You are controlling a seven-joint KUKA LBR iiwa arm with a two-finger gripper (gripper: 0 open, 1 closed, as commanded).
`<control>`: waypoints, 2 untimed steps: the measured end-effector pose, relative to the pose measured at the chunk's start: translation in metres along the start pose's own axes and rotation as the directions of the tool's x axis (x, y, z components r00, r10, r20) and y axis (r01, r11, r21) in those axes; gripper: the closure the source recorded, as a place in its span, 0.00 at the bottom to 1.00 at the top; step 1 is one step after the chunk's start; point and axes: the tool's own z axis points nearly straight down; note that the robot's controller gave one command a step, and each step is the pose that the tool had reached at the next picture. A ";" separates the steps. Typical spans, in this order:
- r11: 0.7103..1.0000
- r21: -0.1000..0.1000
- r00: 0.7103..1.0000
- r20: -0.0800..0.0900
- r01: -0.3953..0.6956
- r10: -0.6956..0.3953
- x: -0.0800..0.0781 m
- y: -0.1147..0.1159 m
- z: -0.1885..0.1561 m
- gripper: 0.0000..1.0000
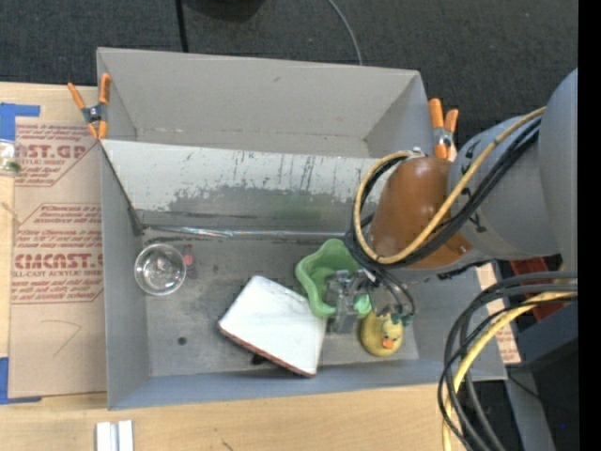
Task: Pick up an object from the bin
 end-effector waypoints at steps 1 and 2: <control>1.000 -0.001 1.000 -0.010 -0.017 0.017 0.008 0.003 -0.042 1.00; 1.000 0.000 1.000 0.006 -0.003 0.003 -0.008 0.011 -0.077 1.00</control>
Offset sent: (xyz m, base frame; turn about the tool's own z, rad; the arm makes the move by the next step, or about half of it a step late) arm 0.0051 0.0112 0.0754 0.0032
